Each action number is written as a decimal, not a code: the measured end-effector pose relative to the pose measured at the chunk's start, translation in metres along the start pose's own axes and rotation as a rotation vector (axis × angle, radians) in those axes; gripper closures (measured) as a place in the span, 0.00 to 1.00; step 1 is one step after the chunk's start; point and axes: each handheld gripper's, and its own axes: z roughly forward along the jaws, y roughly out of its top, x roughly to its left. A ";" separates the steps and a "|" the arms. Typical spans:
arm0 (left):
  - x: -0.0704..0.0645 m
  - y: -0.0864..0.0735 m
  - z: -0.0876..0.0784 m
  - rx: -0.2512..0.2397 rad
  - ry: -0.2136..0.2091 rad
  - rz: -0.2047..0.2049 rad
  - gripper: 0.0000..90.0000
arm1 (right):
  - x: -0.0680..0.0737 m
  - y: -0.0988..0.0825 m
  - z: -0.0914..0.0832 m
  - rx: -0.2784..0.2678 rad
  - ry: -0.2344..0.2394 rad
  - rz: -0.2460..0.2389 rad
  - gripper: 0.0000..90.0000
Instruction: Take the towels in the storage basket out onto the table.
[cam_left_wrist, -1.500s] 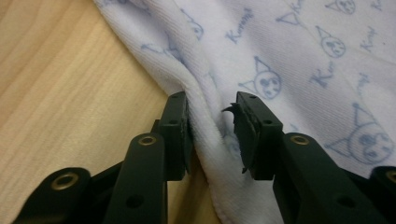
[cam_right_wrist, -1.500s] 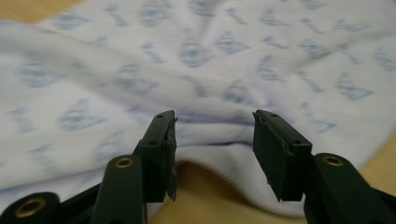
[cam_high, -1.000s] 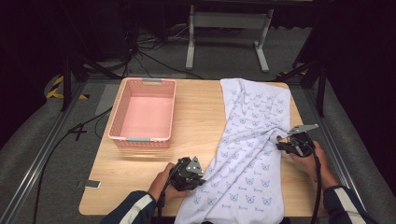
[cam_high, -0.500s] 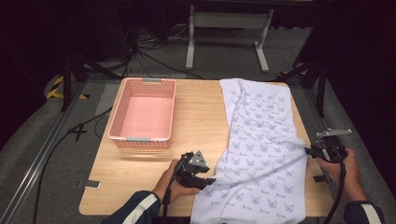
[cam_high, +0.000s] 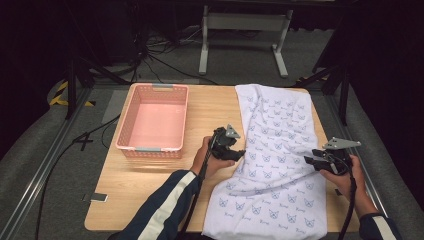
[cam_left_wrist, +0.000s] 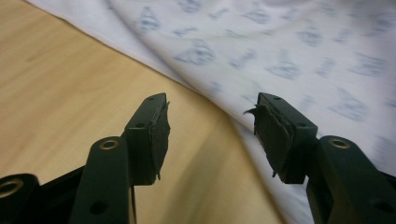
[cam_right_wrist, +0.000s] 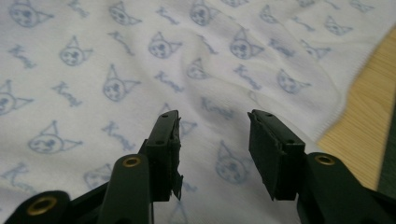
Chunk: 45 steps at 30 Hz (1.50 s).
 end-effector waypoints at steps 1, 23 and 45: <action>0.005 0.004 0.007 0.005 0.009 -0.014 0.51 | 0.000 0.000 0.002 0.004 0.005 -0.007 0.59; 0.039 0.028 0.068 0.066 0.176 -0.132 0.61 | 0.008 -0.010 0.023 0.083 0.084 -0.070 0.57; 0.029 0.002 0.026 0.073 0.189 -0.074 0.56 | 0.006 -0.014 0.012 0.069 0.040 -0.057 0.53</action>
